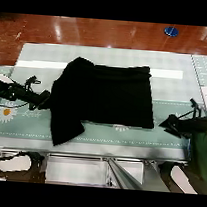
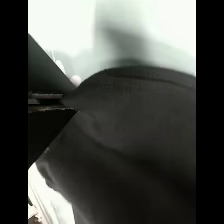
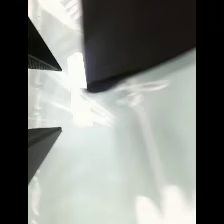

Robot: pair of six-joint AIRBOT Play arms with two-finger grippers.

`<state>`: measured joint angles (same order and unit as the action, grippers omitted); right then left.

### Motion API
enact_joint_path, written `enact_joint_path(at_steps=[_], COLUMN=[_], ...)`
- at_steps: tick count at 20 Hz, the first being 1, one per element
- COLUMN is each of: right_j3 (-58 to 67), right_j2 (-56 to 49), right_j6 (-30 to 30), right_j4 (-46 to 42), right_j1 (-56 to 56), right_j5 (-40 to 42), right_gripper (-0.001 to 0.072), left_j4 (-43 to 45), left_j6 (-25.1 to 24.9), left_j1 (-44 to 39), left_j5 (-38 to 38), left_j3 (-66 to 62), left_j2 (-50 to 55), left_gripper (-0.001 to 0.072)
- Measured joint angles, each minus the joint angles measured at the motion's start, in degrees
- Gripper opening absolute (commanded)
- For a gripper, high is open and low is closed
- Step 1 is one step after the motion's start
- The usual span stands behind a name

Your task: Fold the shirts.

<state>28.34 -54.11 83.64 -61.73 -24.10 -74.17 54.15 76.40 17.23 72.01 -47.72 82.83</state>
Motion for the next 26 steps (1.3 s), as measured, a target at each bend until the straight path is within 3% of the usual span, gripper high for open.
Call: enact_joint_path(at_steps=[6, 13, 14, 16, 17, 22, 26], right_j3=[-3.76, -2.38, -1.03, 2.03, 3.61, 13.49, 29.29], right_j2=[-0.70, -10.67, -12.07, -14.60, -15.78, -19.30, -15.93], right_j6=[-0.04, -0.04, -0.04, -0.04, 0.04, -2.49, -2.34], right_j4=[5.14, 13.86, 14.95, 15.37, 15.39, 17.14, 13.86], right_j1=[0.22, 9.84, 11.10, 13.40, 14.51, 20.09, 21.42], right_j5=[4.72, 13.25, 15.10, 18.62, 19.58, 16.87, 11.17], right_gripper=[0.0412, 0.0398, 0.0371, 0.0097, 0.0031, 0.0031, 0.0031], left_j4=[-0.20, -0.57, -0.83, -1.44, -1.62, -4.59, -14.16], left_j6=[-0.11, -0.11, -0.09, -0.13, -0.15, -0.59, -2.82], left_j1=[-0.02, -0.02, -0.02, -0.02, -0.02, -0.02, 0.48], left_j5=[0.79, 0.55, 0.55, 0.52, 0.33, -1.07, -3.08], left_j3=[-1.18, -1.33, -1.33, -1.33, -1.33, -2.78, -10.67], left_j2=[0.00, 0.00, 0.00, 0.00, 0.00, -1.11, -6.82], left_gripper=[0.0022, 0.0022, 0.0022, 0.0022, 0.0022, 0.0022, 0.0022])
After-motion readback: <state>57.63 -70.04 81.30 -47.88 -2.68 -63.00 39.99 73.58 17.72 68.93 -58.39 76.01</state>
